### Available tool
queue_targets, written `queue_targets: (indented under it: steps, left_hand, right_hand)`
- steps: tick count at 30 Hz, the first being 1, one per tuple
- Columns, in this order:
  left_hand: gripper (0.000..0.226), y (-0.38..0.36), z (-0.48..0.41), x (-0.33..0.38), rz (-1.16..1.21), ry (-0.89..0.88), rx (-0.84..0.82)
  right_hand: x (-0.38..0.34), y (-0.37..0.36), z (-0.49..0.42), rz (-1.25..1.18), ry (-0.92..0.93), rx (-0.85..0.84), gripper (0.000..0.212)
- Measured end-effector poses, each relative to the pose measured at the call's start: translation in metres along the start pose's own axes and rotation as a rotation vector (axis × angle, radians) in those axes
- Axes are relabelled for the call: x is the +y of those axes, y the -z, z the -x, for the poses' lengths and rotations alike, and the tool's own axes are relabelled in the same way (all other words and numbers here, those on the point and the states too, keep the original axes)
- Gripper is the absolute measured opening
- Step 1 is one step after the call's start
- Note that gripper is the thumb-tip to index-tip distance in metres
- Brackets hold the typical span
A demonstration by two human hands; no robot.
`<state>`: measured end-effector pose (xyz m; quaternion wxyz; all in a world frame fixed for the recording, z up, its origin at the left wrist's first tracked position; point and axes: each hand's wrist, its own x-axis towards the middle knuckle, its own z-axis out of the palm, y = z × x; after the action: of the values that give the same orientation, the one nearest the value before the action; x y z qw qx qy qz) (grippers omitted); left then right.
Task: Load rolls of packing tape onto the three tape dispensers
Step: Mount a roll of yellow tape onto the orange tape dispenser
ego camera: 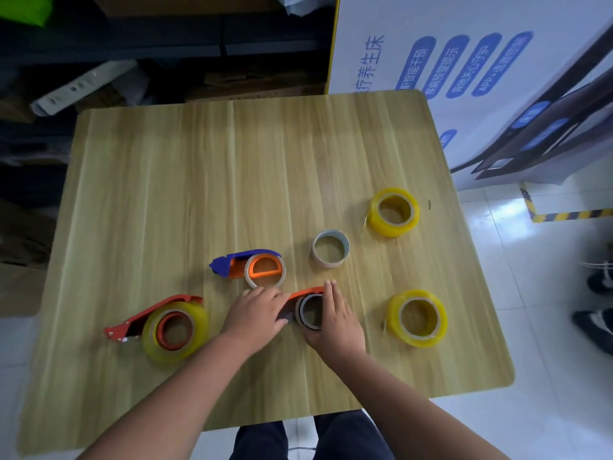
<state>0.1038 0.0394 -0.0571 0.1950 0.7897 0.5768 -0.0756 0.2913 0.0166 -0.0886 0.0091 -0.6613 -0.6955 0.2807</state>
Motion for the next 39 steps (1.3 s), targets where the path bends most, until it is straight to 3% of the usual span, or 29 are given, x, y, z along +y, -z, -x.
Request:
queue_targets:
  steps: [4, 10, 20, 28, 30, 33, 35, 39]
  left_hand:
    - [0.060, -0.009, -0.008, 0.000, 0.061, 0.110, -0.113]
    - [0.058, -0.016, -0.011, -0.002, 0.145, 0.185, -0.112]
    - [0.062, -0.028, -0.006, -0.003, 0.252, 0.218, -0.055]
    - [0.084, -0.027, 0.002, 0.000, 0.079, -0.044, 0.063]
    - [0.074, -0.028, 0.003, -0.003, 0.066, -0.096, 0.081]
    - [0.038, -0.028, 0.004, -0.007, 0.045, -0.118, 0.061]
    - [0.029, -0.029, 0.004, -0.009, 0.039, -0.120, 0.058]
    - [0.054, -0.034, 0.002, -0.009, 0.013, -0.128, 0.074]
  right_hand:
    - [-0.001, -0.013, 0.006, -0.055, -0.074, 0.041, 0.115]
    - [-0.008, -0.033, 0.012, -0.190, -0.194, 0.138, 0.124]
    - [0.000, -0.043, 0.007, -0.180, -0.102, 0.268, 0.104]
    - [0.002, -0.035, 0.009, -0.311, -0.067, 0.329, 0.097]
    - [0.003, -0.032, 0.009, -0.338, -0.073, 0.348, 0.097]
    - [0.005, -0.026, 0.005, -0.350, -0.081, 0.341, 0.097]
    - [0.007, -0.025, 0.003, -0.354, -0.086, 0.324, 0.097]
    - [0.010, -0.024, -0.002, -0.356, -0.076, 0.333, 0.089]
